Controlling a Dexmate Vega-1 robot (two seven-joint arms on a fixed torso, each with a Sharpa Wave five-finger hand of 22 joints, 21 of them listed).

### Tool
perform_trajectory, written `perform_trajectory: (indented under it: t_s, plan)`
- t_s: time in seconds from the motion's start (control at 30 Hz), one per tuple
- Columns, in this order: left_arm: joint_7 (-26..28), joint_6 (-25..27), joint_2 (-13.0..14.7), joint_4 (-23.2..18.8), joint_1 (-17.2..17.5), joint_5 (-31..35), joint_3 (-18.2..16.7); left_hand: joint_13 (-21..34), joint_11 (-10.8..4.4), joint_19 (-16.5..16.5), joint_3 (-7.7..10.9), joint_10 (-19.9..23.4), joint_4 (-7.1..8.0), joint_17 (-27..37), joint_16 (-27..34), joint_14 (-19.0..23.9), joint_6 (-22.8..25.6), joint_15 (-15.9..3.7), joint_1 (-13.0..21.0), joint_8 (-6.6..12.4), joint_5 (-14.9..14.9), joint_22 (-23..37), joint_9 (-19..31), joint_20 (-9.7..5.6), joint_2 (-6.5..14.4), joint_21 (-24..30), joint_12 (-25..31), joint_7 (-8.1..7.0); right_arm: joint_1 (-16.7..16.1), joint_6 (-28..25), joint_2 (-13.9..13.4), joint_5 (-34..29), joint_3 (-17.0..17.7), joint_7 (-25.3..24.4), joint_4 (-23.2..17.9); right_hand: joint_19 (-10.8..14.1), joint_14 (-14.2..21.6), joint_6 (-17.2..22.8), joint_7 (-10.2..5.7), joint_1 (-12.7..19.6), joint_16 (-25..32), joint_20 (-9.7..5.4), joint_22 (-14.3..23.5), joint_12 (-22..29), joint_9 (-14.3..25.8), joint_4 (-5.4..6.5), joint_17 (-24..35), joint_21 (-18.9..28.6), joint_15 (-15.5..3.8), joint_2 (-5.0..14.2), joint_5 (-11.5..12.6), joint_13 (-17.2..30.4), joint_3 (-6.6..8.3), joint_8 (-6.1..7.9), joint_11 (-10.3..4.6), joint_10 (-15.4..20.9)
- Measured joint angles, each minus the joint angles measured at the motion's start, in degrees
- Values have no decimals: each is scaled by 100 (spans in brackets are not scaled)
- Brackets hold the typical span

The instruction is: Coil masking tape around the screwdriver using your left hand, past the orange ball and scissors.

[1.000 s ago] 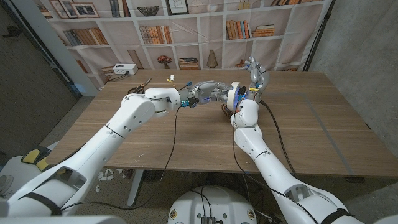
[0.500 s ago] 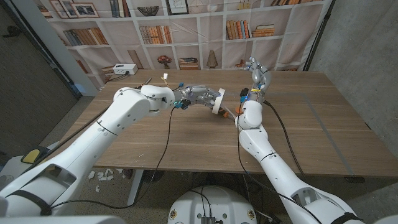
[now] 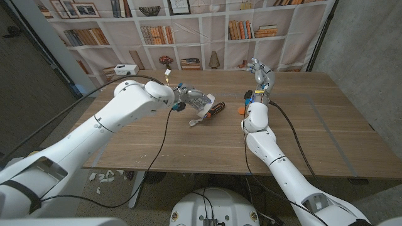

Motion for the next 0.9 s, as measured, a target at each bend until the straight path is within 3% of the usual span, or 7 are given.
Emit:
perform_trajectory:
  t_s: [0.17, 0.23, 0.33, 0.47, 0.53, 0.67, 0.9]
  plan:
    - [8, 477, 148, -209, -381, 687, 601, -69, 0, -94, -23, 1, 23, 8, -43, -1, 0, -1, 0, -39, -1, 0, -18, -11, 0, -8, -45, 0, -51, -86, -69, -1, -7, 37, -102, -175, -113, -312, -309, -76, -677, -7, -24, -340, -5, 119, -784, -123, -111, 45, -179, -235, 120, -67, -5, -718]
    - [-19, 675, 197, -274, -545, 960, 860, -104, -1, -141, -25, 1, 27, -4, -71, -7, 0, 5, 0, -41, -15, 0, -33, -31, 0, -23, -83, 0, -74, -128, -100, 2, -10, 52, -160, -209, -619, -577, -414, -213, -830, 27, -24, -418, -11, 132, -1012, -153, -216, 27, -213, -284, 137, -88, -47, -1033]
    - [-84, 961, 279, -387, -848, 1377, 1336, -154, -77, -299, -79, -75, 104, -51, -164, -151, -90, 113, 67, -58, -16, 1, -44, 22, 2, -67, -149, -69, -112, -226, -152, 21, -14, 75, -247, -252, -1248, -977, -495, -331, -927, 8, -24, -478, -46, -387, -1245, -187, -189, -74, -222, -339, 711, -109, -53, -1455]
    - [-216, 1232, 379, -498, -1171, 1803, 1820, -155, -360, -809, -393, -533, 132, -180, -539, -936, -735, 351, 300, -156, 8, -4, -82, 252, 225, -291, -370, -289, -152, -367, -224, 39, -24, 101, -367, -325, -1900, -1447, -513, -594, -941, 55, -23, -500, -74, -438, -1521, -253, 56, -216, -221, -413, 698, -109, -38, -2122]
    - [-414, 1393, 462, -588, -1425, 2167, 2199, -154, -528, -1213, -562, -886, 195, -347, -891, -1930, -1235, 438, 297, -166, 97, -23, -129, 422, 225, -516, -467, -355, -180, -480, -299, 54, -33, 128, -469, -414, -2250, -1704, -518, -736, -936, 108, -23, -500, -92, -459, -1617, -295, 157, -298, -221, -446, 677, -109, -35, -2463]
    - [-881, 1549, 555, -686, -1641, 2787, 2546, -373, -140, -1949, -898, -2373, 310, -830, -1157, -3596, -2452, 974, -158, -166, 171, -23, -268, 654, 14, -1045, -592, -429, -218, -658, -413, 66, -49, 185, -621, -640, -2938, -2216, -546, -1123, -894, 279, -23, -500, -92, -415, -1731, -446, 296, -533, -189, -517, 453, -109, 25, -3154]
    - [-1888, 1672, 639, -825, -1684, 3906, 2675, -969, 547, -2780, -1547, -4924, 589, -1635, -1157, -6019, -4791, 1964, -913, -166, 371, -23, -548, 724, -277, -1958, -593, -320, -292, -881, -601, 76, -70, 298, -830, -1286, -4052, -3045, -516, -1969, -893, 594, -23, -522, -118, -178, -1826, -838, 450, -882, -31, -624, -73, -109, 183, -4279]
